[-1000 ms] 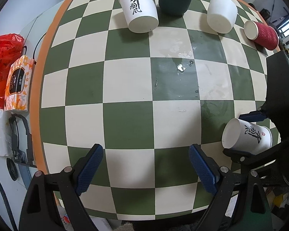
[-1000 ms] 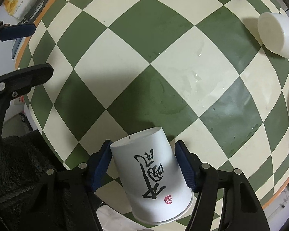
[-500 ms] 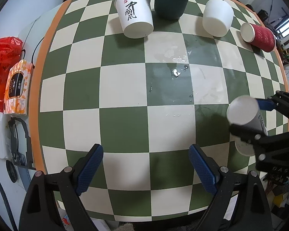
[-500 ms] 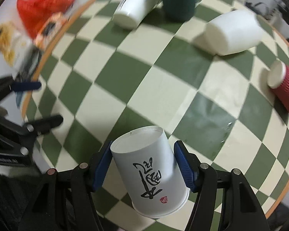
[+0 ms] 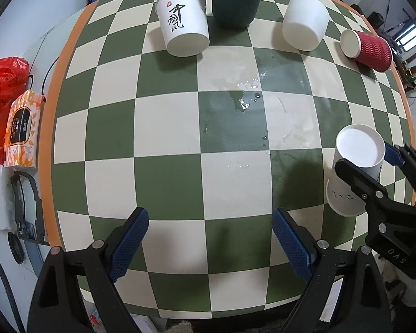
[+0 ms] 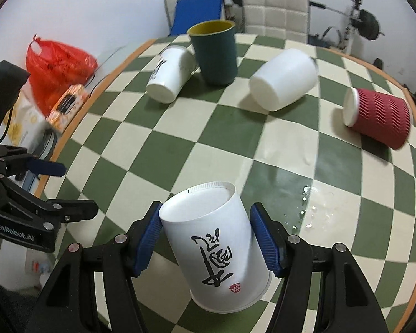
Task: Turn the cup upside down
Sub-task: 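Lower the inverted cup rim-down onto the table and open the right gripper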
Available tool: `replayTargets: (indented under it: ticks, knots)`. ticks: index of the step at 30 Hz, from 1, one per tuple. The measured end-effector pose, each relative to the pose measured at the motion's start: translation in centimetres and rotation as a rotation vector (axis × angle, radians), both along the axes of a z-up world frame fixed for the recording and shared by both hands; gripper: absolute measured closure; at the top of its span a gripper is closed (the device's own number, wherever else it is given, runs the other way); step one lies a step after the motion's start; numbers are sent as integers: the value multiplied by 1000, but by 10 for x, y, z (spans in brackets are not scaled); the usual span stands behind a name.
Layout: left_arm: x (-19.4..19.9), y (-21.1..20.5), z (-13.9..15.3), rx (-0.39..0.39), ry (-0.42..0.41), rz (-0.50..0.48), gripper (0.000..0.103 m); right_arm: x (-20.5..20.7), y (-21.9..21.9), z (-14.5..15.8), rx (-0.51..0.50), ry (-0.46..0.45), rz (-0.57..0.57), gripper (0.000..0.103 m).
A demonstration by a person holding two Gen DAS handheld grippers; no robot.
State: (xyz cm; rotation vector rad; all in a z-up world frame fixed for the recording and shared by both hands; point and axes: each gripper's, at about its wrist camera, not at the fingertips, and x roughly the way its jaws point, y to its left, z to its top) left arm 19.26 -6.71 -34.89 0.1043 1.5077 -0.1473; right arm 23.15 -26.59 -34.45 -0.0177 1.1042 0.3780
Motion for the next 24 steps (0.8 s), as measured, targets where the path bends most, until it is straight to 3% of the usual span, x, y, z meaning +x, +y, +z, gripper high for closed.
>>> replayTargets:
  ticks: [12, 24]
  knots:
    - [-9, -7, -5, 19, 4, -19, 12, -32, -15, -3, 49, -145, -90, 36]
    - [-20, -20, -3, 11, -3, -37, 12, -62, -25, -6, 49, -136, -121, 37]
